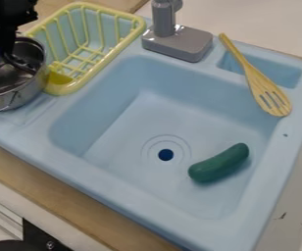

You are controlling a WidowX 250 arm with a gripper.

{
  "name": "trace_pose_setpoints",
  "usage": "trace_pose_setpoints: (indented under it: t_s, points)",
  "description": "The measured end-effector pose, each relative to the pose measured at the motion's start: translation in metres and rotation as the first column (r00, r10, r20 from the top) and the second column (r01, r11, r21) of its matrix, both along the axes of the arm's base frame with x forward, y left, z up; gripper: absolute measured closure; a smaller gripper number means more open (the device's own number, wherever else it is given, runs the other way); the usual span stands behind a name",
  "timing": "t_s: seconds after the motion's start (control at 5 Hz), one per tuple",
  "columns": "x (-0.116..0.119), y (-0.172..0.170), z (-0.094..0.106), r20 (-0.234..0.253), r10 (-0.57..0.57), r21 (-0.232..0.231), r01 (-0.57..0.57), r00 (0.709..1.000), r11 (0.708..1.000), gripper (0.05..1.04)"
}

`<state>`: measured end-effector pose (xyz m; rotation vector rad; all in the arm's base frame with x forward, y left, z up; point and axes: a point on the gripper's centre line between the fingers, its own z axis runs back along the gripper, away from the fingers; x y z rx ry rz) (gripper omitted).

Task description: Took the spoon from the sink and put it inside the pan

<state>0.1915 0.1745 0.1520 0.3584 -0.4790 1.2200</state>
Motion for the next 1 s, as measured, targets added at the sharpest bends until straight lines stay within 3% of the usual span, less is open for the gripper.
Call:
trace_pose_setpoints:
  t_s: [0.4, 0.6, 1.0]
  points:
    - [-0.001, -0.006, 0.005, 0.016, -0.006, -0.013, 0.006, 1.0, 1.0, 0.183]
    - [-0.002, -0.01, 0.007, 0.021, -0.01, -0.027, 0.011, 1.0, 1.0, 0.07]
    - [0.005, -0.043, 0.023, 0.063, -0.087, -0.094, 0.093, 0.994, 0.991, 0.079]
